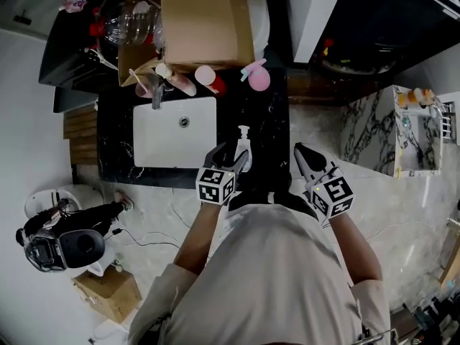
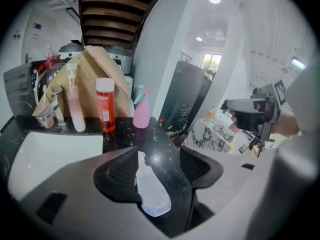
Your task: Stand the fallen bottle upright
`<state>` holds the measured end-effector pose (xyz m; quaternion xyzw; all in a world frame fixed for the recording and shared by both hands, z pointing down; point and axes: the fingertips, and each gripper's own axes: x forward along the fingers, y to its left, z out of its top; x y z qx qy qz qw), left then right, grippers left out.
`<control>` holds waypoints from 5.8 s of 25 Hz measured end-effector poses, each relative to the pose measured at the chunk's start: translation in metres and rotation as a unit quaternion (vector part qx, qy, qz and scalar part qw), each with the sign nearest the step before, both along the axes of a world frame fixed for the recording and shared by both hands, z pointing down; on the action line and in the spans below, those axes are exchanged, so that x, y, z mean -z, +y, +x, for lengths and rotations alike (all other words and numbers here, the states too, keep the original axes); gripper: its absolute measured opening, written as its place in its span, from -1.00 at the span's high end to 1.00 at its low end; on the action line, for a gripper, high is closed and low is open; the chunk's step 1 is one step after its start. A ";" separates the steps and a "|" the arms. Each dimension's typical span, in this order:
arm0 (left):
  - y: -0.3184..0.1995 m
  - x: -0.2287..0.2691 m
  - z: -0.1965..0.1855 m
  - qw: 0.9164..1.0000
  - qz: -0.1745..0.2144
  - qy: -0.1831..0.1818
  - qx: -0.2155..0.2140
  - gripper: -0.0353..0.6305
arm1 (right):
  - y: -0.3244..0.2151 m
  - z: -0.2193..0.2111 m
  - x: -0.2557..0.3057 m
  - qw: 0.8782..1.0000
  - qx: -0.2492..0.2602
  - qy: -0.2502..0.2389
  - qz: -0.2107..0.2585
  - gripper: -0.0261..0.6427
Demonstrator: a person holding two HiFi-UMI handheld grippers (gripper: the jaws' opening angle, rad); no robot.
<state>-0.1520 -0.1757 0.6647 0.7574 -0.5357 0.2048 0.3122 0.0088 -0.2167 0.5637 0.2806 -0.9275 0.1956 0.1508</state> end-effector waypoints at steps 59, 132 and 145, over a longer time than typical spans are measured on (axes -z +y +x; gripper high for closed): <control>-0.008 -0.101 0.005 0.993 -0.096 -0.055 0.038 0.16 | 0.020 0.025 -0.024 0.999 -0.016 0.034 -0.007 0.82; 0.049 -0.005 -0.035 0.978 0.133 -0.065 0.145 0.02 | 0.057 0.003 0.015 0.992 0.114 0.023 0.056 0.82; 0.101 0.068 -0.032 0.969 0.169 -0.073 0.168 0.28 | 0.073 -0.012 0.034 0.988 0.144 -0.005 0.063 0.82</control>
